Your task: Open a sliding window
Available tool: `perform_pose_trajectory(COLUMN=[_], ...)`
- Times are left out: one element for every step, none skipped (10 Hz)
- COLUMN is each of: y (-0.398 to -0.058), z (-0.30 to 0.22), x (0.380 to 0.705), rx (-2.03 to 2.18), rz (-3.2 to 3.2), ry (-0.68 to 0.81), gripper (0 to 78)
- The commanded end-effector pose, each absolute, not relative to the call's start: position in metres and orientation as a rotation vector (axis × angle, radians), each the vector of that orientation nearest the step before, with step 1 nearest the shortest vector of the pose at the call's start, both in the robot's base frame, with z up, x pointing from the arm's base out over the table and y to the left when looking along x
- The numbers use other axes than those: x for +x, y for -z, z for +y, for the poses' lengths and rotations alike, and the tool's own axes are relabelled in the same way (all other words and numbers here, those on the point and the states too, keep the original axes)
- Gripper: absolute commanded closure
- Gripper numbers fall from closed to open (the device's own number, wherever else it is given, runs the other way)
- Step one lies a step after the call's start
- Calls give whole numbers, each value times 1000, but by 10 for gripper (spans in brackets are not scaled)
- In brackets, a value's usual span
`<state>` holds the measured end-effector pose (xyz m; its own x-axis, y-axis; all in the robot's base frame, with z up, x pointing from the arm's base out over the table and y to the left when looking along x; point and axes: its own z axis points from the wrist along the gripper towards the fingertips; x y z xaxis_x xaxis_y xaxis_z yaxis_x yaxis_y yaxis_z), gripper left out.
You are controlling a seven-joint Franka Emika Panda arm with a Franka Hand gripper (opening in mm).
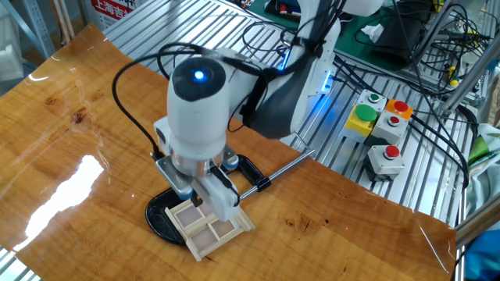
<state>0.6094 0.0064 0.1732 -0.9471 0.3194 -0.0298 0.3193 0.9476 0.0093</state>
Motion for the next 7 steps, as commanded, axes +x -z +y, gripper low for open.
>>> perform_pose_trajectory(y=[-155,-146,-140,-134,-129,-127,-122], z=[7,5,4,3,1,0,-3], x=[609,608,607,607,607,607,607], rx=[478,465,455,446,435,427,412], rz=[3056,3049,3044,3037,3035,3036,3035], ry=[11,13,13,14,13,13,14], gripper=[776,776,776,776,776,776,776])
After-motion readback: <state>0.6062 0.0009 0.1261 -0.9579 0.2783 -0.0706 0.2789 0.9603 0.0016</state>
